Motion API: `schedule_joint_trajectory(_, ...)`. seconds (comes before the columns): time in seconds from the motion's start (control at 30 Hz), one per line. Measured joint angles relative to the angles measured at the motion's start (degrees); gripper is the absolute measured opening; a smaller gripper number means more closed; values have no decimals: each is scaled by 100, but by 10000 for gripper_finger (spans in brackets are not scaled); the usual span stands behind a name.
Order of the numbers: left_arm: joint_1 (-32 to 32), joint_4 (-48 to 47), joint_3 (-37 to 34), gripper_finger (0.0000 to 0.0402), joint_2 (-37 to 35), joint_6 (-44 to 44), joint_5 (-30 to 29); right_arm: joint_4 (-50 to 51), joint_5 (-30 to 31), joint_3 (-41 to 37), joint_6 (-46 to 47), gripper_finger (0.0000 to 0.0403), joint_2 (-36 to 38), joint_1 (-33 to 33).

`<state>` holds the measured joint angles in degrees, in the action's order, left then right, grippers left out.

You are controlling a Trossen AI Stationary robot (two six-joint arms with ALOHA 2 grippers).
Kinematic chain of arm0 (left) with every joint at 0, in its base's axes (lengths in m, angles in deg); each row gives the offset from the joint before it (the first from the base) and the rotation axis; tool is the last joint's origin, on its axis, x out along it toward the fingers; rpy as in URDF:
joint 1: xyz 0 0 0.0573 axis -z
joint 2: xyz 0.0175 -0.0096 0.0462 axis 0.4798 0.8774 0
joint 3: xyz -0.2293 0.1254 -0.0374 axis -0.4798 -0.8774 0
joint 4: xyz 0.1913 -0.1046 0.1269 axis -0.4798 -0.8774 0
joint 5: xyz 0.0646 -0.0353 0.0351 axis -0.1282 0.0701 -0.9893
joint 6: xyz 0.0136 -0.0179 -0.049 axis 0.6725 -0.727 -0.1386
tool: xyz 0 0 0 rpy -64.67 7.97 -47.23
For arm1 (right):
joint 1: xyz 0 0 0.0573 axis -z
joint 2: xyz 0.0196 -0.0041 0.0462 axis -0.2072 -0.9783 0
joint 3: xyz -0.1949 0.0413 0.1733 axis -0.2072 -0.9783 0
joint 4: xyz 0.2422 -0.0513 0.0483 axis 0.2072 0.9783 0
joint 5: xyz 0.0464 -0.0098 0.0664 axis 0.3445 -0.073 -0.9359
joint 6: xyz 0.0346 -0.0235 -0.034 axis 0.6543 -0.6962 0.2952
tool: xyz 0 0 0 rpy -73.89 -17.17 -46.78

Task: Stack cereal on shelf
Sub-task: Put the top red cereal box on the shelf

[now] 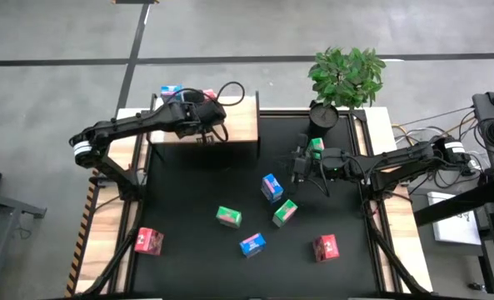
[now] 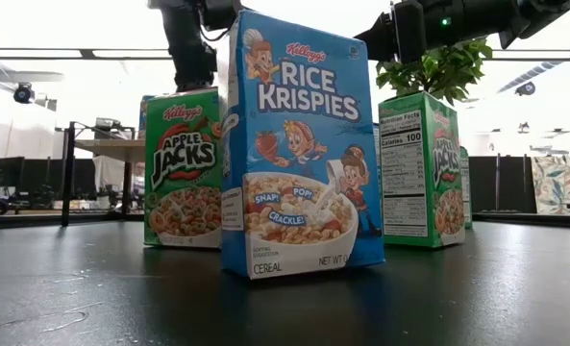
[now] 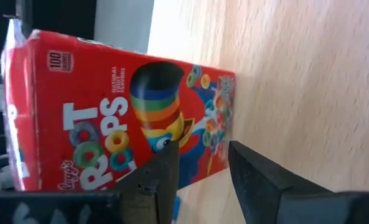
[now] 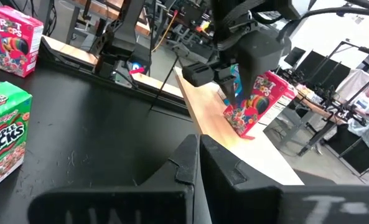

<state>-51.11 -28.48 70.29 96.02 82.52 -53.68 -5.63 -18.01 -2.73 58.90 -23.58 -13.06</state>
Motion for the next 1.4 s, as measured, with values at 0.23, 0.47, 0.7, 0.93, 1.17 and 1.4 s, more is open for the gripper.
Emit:
schedule_joint_trajectory(0.23,-79,242,-10,123,0,168,77,2,0,0,-4,9,0,1)
schedule_joint_trajectory(0.47,-239,494,-40,123,0,411,79,4,0,0,-11,9,0,1)
schedule_joint_trajectory(0.7,-370,674,-40,123,0,713,149,2,0,0,-39,9,0,1)
schedule_joint_trajectory(0.93,-446,715,-40,123,0,743,337,4,0,0,-50,9,0,0)
schedule_joint_trajectory(1.17,-439,659,-40,123,0,676,382,4,0,0,-64,9,-1,1)
schedule_joint_trajectory(1.4,-418,545,-40,123,0,448,944,4,1,0,-72,9,-1,0)
